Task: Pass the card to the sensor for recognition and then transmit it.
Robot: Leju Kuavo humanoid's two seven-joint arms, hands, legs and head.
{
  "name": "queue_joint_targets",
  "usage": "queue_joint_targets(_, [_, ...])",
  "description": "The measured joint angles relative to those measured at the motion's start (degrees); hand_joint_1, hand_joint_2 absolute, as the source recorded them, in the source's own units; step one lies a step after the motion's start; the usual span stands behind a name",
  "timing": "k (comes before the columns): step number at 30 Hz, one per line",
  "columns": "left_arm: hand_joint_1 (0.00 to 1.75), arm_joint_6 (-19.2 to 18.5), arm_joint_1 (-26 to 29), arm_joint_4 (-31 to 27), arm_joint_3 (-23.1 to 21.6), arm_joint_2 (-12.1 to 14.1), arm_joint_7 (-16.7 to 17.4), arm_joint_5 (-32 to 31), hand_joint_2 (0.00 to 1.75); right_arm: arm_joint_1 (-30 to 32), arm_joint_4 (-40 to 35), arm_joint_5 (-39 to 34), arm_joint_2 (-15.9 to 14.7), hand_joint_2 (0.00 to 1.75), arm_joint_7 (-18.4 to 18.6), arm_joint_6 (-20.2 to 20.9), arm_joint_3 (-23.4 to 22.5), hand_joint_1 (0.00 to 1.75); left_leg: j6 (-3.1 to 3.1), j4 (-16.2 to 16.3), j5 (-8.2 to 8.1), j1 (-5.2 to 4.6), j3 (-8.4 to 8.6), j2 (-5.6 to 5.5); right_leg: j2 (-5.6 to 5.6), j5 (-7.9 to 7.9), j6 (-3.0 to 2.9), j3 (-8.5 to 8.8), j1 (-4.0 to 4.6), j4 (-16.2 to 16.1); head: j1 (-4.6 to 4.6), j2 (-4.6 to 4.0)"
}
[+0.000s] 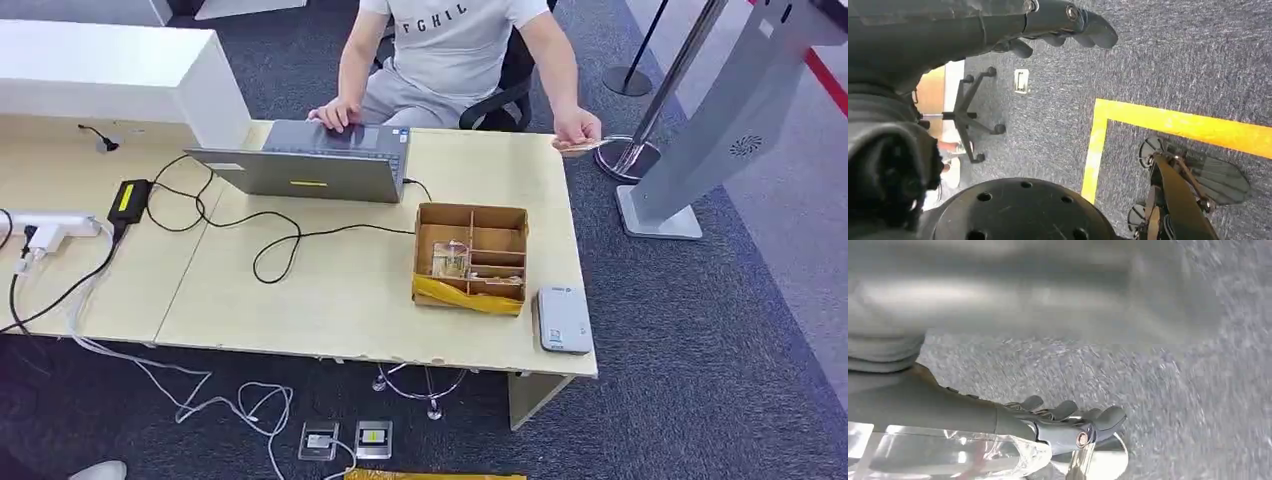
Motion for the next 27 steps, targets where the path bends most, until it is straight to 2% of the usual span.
queue_joint_targets(2, [0.0,-0.2,0.0,0.0,0.0,0.2,0.2,0.0,0.0,1.7,-3.2,-0.5,-3.1,1.75,1.1,-0.1,-2.5,0.0,0.01,0.0,0.0,-0.03,-0.01,-0.07,-0.07,-0.01,0.01,0.01,-0.04,0.0,0.02,0.0])
queue_joint_targets(4, [0.0,-0.5,0.1,0.1,0.0,0.5,0.6,-0.2,0.0,3.7,-7.1,5.6,-6.5,1.75,6.0,-0.2,-5.9,0.0,0.02,0.0,0.0,-0.01,-0.08,-0.08,-0.08,-0.01,0.01,0.04,-0.02,0.0,0.09,0.0])
queue_joint_targets(5, [0.0,-0.6,0.1,0.1,0.0,0.6,0.8,-0.2,0.0,4.9,-9.6,11.7,-8.5,1.75,10.3,-0.2,-9.0,0.0,0.02,0.0,0.0,0.02,-0.18,-0.08,-0.07,-0.01,0.01,0.09,0.01,0.0,0.2,0.0])
queue_joint_targets(7, [0.0,-1.3,0.2,0.1,0.0,0.9,1.5,-0.2,0.0,6.8,-15.8,24.3,-10.4,1.75,19.4,-0.2,-14.3,0.0,0.02,0.0,0.0,0.03,-0.24,-0.07,-0.02,0.0,0.01,0.11,0.01,0.0,0.17,0.0])
queue_joint_targets(9, [0.0,-3.7,0.1,0.2,0.0,1.2,2.7,0.5,0.0,8.0,-24.7,33.9,-11.8,1.75,26.7,-0.2,-19.6,0.0,0.02,0.0,0.0,-0.04,-0.18,-0.05,0.0,0.01,0.02,0.1,-0.06,0.0,0.09,0.0])
queue_joint_targets(11, [0.0,-7.0,0.1,0.2,0.1,1.6,3.8,1.3,0.0,8.0,-32.0,35.3,-13.6,1.75,31.0,-0.2,-23.4,0.0,0.1,0.0,0.06,-0.1,-0.1,-0.02,-0.02,0.05,0.09,0.09,-0.1,0.0,0.09,0.0])
queue_joint_targets(13, [0.0,-9.2,0.1,0.2,0.1,2.0,4.2,1.8,0.0,7.7,-38.2,31.8,-16.6,1.75,33.7,-0.2,-26.1,0.0,0.23,0.0,0.17,-0.1,-0.18,-0.17,-0.12,0.09,0.15,0.15,-0.1,0.0,0.18,0.0])
queue_joint_targets(17, [0.0,-10.6,0.2,0.3,0.1,2.5,4.1,1.5,0.0,4.8,-50.3,35.7,-22.5,1.75,39.7,-0.2,-27.6,0.0,0.22,0.0,0.23,-0.17,-0.06,0.01,-0.01,0.15,0.22,0.05,-0.17,0.0,0.11,0.0])
queue_joint_targets(19, [0.0,-10.8,0.1,0.3,0.1,2.6,4.1,1.4,0.0,3.9,-54.9,36.5,-24.3,1.75,40.5,-0.2,-28.3,0.0,0.24,0.0,0.25,-0.17,-0.03,-0.16,-0.09,0.15,0.22,0.08,-0.17,0.0,0.13,0.0])
queue_joint_targets(21, [0.0,-13.4,0.2,0.3,0.1,2.8,4.8,2.0,0.0,3.6,-59.0,36.1,-25.8,1.75,39.8,-0.2,-28.5,0.0,0.26,0.0,0.27,-0.17,-0.15,-0.28,-0.23,0.15,0.22,0.14,-0.17,0.0,0.13,0.0])
queue_joint_targets(23, [0.0,-15.3,0.3,0.3,0.1,3.1,5.2,1.4,0.0,1.7,-63.3,37.5,-27.7,1.75,40.2,-0.1,-27.4,0.0,0.26,0.0,0.27,-0.22,-0.34,-0.21,-0.17,0.15,0.22,0.0,-0.23,0.1,0.09,0.0])
queue_joint_targets(27, [0.0,-15.0,0.0,0.4,0.1,3.2,5.0,0.7,0.0,-6.0,-71.9,46.8,-30.4,1.75,46.7,-0.2,-21.9,0.0,0.24,0.0,0.29,-0.19,-0.1,0.0,0.02,0.16,0.22,-0.07,-0.19,0.1,0.13,0.0])
